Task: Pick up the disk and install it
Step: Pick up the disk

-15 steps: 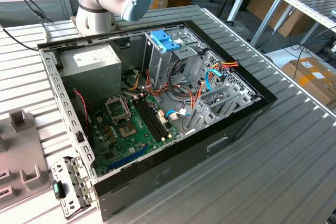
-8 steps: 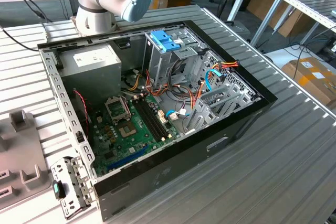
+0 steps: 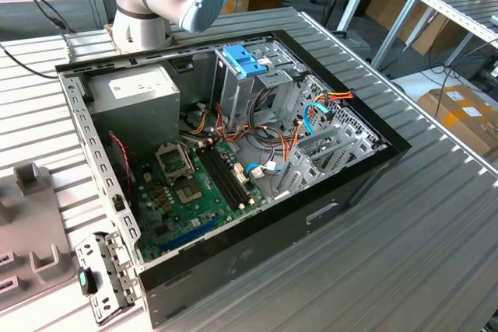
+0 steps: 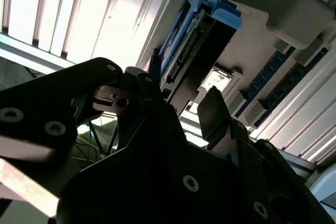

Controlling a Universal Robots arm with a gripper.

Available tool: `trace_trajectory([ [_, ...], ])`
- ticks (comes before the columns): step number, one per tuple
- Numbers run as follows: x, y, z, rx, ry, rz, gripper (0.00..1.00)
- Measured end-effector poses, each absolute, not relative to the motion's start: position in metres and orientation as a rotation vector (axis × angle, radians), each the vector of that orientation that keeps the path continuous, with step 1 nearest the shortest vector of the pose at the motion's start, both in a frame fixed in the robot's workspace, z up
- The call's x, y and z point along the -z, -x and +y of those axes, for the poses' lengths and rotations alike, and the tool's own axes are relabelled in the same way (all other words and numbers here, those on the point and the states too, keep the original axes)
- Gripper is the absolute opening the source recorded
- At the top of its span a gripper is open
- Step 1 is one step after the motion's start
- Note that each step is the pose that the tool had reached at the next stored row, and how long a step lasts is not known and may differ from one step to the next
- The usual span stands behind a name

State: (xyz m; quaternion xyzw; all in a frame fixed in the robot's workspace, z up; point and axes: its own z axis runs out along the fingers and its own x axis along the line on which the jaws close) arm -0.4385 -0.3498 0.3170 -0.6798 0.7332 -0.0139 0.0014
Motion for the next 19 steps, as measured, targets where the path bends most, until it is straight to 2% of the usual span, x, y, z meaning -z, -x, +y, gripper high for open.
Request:
trace_trajectory([
  [19, -0.305, 0.438, -0.346, 0.044, 2.137, 2.299, 0.55],
])
